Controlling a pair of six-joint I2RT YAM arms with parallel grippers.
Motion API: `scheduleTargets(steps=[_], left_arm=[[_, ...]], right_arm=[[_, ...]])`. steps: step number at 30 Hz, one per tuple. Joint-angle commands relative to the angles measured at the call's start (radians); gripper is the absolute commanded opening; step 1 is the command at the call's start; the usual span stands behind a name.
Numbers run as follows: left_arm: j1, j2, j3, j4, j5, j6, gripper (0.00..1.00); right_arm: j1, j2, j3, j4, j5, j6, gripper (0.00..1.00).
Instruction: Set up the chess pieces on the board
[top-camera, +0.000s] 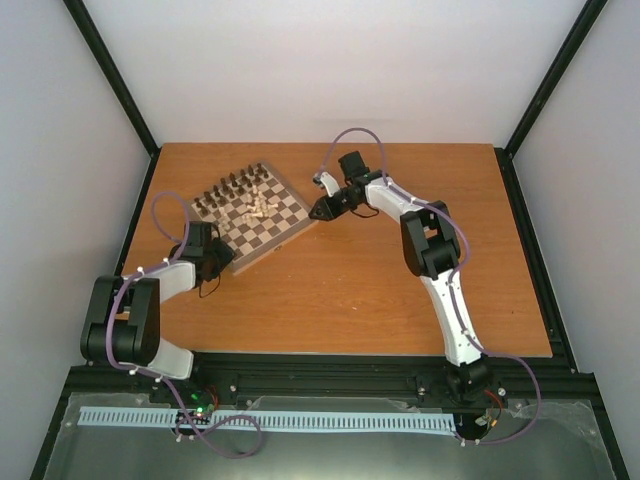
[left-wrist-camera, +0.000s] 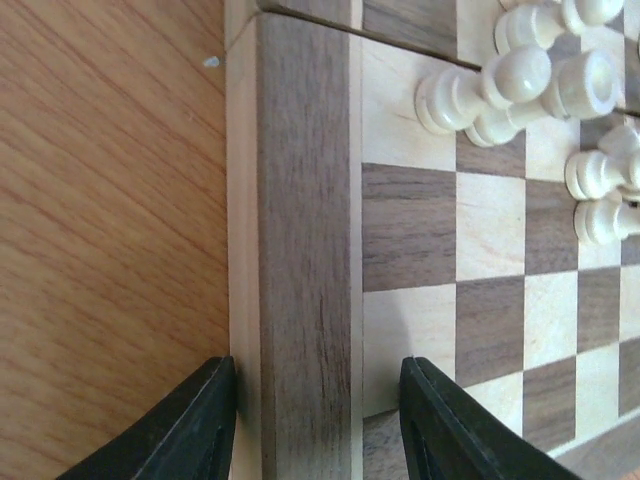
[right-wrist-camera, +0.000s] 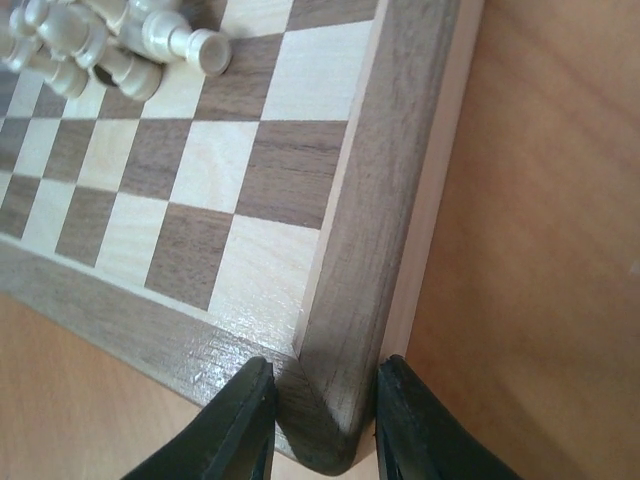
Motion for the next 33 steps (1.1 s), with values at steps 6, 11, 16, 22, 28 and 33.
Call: scheduleTargets(steps=[6, 11, 16, 22, 28, 33], left_arm=[[-0.063, -0.008, -0.039, -0.050, 0.113, 0.042, 0.42], [-0.117, -0.022, -0.040, -0.084, 0.129, 0.070, 0.42], [-0.221, -0.003, -0.004, -0.125, 0.102, 0.084, 0.41], [-0.325, -0.025, -0.010, -0.165, 0.059, 0.076, 0.42], [-0.369, -0.110, -0.056, -0.197, 0.082, 0.105, 0.42], [-0.372, -0.232, -0.087, -0.280, 0.020, 0.112, 0.43]], right_arm=[[0.071, -0.171, -0.371, -0.142, -0.081, -0.109, 0.28], [0.071, -0.270, -0.516, -0.153, -0.080, -0.174, 0.28], [0.071, -0.363, -0.661, -0.156, -0.072, -0.246, 0.28], [0.071, -0.484, -0.801, -0.237, -0.047, -0.341, 0.29], [0.071, -0.630, -0.941, -0.252, 0.002, -0.378, 0.31], [0.058, -0.720, -1.014, -0.263, 0.035, -0.388, 0.34]])
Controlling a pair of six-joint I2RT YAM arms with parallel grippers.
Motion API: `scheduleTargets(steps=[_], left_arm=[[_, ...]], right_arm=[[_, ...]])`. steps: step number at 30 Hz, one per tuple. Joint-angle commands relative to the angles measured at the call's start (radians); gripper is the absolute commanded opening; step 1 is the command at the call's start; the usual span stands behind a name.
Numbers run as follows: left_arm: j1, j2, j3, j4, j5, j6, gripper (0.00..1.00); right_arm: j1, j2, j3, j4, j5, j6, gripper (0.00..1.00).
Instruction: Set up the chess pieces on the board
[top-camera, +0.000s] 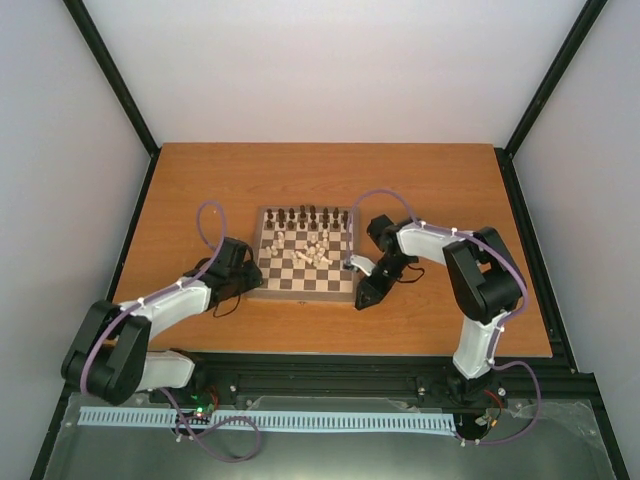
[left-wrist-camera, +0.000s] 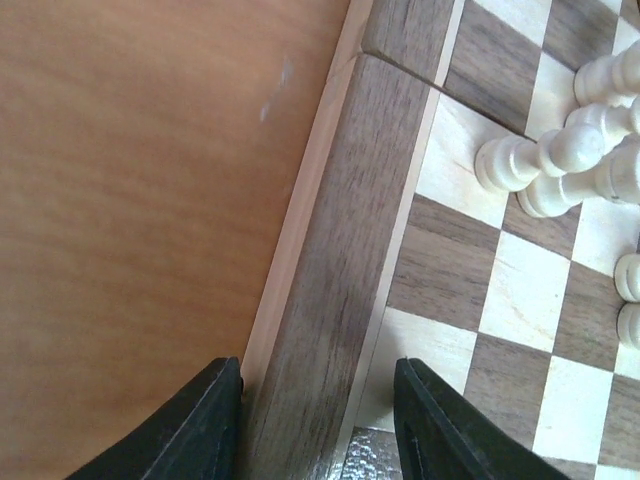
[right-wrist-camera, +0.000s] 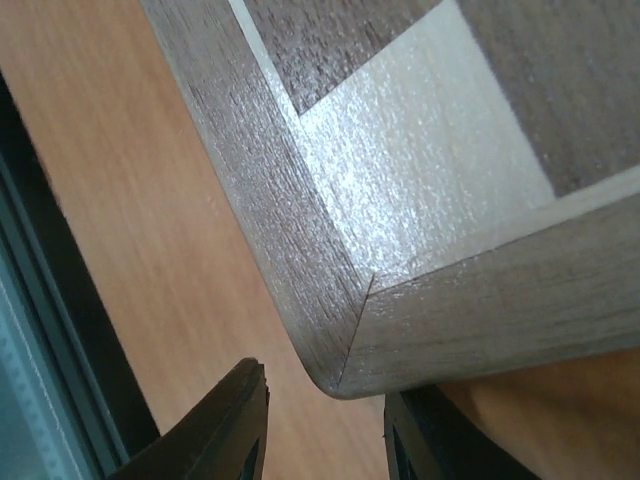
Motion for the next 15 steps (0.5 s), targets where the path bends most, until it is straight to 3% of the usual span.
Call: scheduleTargets(steps=[1, 8, 10, 15], left_arm=[[-0.040, -0.098, -0.023, -0.147, 0.093, 0.019, 0.43], [-0.040, -0.151, 0.073, -0.284, -0.013, 0.008, 0.52], [-0.037, -0.135, 0.084, -0.283, -0.040, 0.006, 0.56], [-0.011, -0.028, 0.097, -0.209, 0.029, 0.022, 0.54]], right_arm=[[0.015, -0.093, -0.045, 0.019, -0.049, -0.049, 0.35], [-0.143, -0.215, -0.032, -0.044, -0.065, -0.073, 0.38], [-0.186, -0.228, -0.030, -0.024, -0.071, -0.066, 0.40], [-0.205, -0.196, 0.002, 0.044, -0.050, -0.021, 0.41]])
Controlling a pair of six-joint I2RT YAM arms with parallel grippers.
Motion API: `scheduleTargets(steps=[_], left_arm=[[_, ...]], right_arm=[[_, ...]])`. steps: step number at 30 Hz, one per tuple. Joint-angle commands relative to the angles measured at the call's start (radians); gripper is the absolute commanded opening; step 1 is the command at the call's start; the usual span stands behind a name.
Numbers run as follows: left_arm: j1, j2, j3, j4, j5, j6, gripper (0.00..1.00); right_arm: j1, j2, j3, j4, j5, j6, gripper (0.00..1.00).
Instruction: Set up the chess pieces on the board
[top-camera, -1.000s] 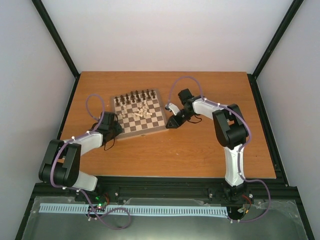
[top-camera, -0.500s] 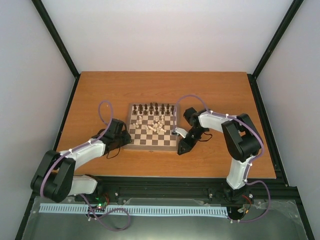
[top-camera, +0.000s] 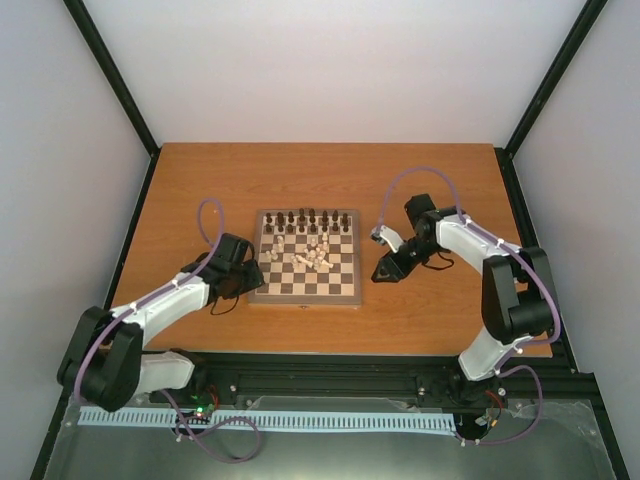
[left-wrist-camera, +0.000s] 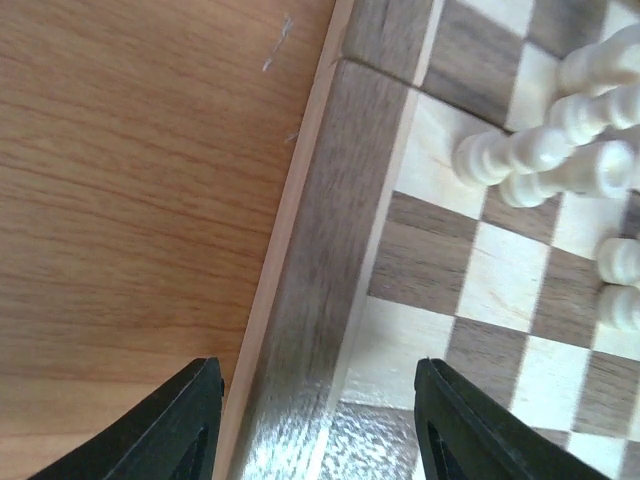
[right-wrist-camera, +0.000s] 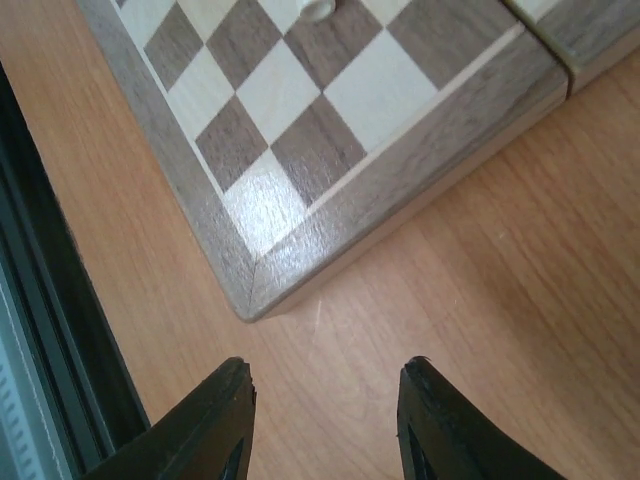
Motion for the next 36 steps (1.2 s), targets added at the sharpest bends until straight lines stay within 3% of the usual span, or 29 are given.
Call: scheduleTargets(steps=[1, 14, 25, 33, 36], left_arm=[[0.015, 0.094, 0.036, 0.044, 0.047, 0.021, 0.53], [0.013, 0.205, -0.022, 0.209, 0.202, 0.101, 0.47], [-0.067, 0.151, -0.067, 0.203, 0.236, 0.067, 0.46], [-0.089, 0.016, -0.149, 0.177, 0.245, 0.023, 0.44], [-0.089, -0.064, -0.156, 0.106, 0.182, -0.010, 0.44]], right_arm=[[0.004, 0.040, 0.053, 0.062, -0.015, 0.034, 0.41], [0.007, 0.255, 0.121, 0.115, -0.100, 0.080, 0.38], [0.007, 0.159, 0.001, 0.051, -0.027, 0.011, 0.36], [0.012, 0.071, -0.069, 0.050, 0.015, 0.023, 0.31], [0.006, 0.048, -0.074, 0.066, 0.027, 0.045, 0.31]])
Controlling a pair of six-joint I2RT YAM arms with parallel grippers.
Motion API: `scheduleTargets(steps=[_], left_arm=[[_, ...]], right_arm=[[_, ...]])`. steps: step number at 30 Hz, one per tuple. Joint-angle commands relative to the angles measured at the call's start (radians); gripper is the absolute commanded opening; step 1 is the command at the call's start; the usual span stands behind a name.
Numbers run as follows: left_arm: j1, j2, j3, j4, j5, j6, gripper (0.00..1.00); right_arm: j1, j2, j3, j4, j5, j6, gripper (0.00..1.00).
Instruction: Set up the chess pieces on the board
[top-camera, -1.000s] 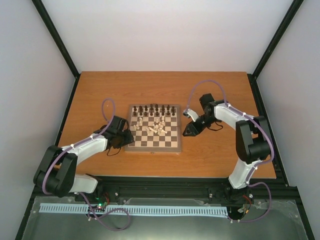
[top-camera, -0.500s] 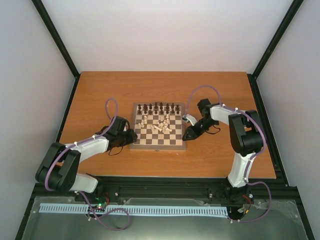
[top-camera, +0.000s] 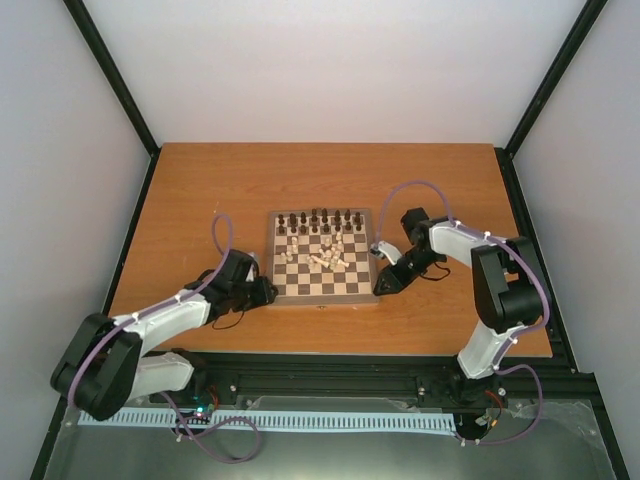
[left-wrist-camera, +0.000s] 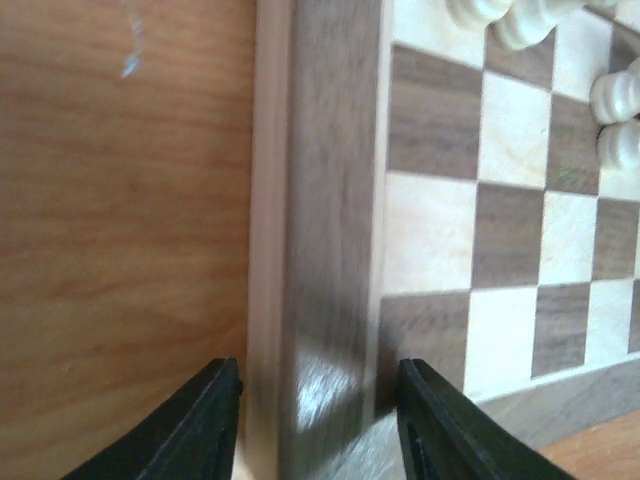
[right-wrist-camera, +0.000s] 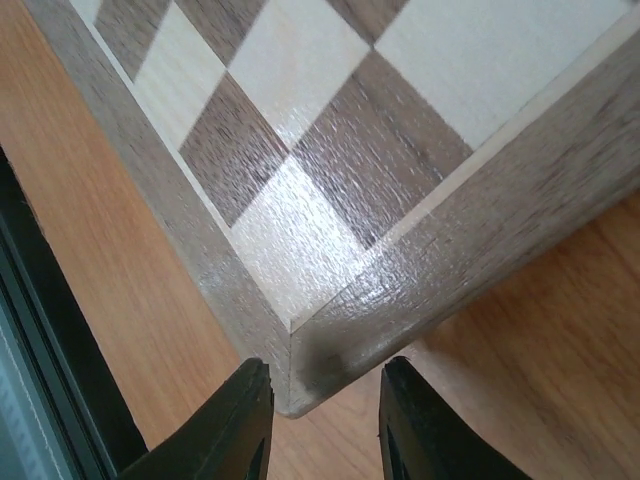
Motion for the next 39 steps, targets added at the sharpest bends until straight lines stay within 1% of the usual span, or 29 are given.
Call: scheduleTargets(steps=[1, 4, 6, 9, 12, 15, 17, 18, 20, 21, 22, 24, 27, 30, 35, 39], left_arm=[[-0.018, -0.108, -0.008, -0.153, -0.046, -0.065, 0.46], [-0.018, -0.190, 0.049, -0.299, -0.158, -0.083, 0.60], [-0.018, -0.225, 0.103, -0.378, -0.191, -0.045, 0.68], [-0.018, -0.244, 0.180, -0.410, -0.222, 0.037, 0.70], [-0.018, -0.218, 0.261, -0.398, -0.252, 0.121, 0.70], [-0.018, -0.159, 0.343, -0.383, -0.239, 0.210, 0.69], [-0.018, -0.096, 0.416, -0.404, -0.247, 0.242, 0.66], [-0.018, -0.060, 0.459, -0.408, -0.233, 0.254, 0.64], [-0.018, 0.026, 0.513, -0.411, -0.199, 0.268, 0.56], [-0.018, 0.084, 0.534, -0.411, -0.176, 0.275, 0.49], [-0.018, 0.126, 0.561, -0.416, -0.160, 0.279, 0.43], [-0.019, 0.197, 0.608, -0.444, -0.160, 0.266, 0.40], [-0.019, 0.241, 0.626, -0.456, -0.200, 0.252, 0.35], [-0.019, 0.274, 0.628, -0.462, -0.209, 0.257, 0.34], [-0.019, 0.330, 0.627, -0.456, -0.175, 0.258, 0.36], [-0.019, 0.354, 0.635, -0.443, -0.184, 0.256, 0.36]], right_arm=[[-0.002, -0.054, -0.005, 0.022, 0.013, 0.016, 0.32], [-0.031, -0.075, 0.001, 0.013, 0.024, 0.027, 0.34], [-0.089, -0.111, 0.010, 0.007, 0.034, 0.033, 0.36], [-0.136, -0.232, 0.028, -0.005, 0.049, 0.036, 0.39], [-0.145, -0.371, 0.032, -0.005, 0.044, 0.038, 0.43], [-0.146, -0.512, 0.000, 0.032, -0.007, 0.050, 0.46], [-0.146, -0.588, -0.067, 0.079, -0.056, 0.059, 0.46], [-0.146, -0.617, -0.093, 0.096, -0.079, 0.052, 0.46], [-0.147, -0.644, -0.102, 0.076, -0.092, 0.020, 0.47], [-0.147, -0.656, -0.100, 0.076, -0.084, 0.014, 0.47], [-0.147, -0.667, -0.105, 0.084, -0.069, 0.015, 0.47], [-0.147, -0.685, -0.115, 0.097, -0.039, 0.015, 0.47], [-0.147, -0.686, -0.124, 0.103, -0.016, 0.005, 0.47], [-0.146, -0.677, -0.125, 0.099, -0.018, -0.005, 0.47], [-0.145, -0.672, -0.125, 0.098, -0.012, -0.010, 0.47], [-0.144, -0.668, -0.128, 0.103, 0.001, -0.009, 0.47]])
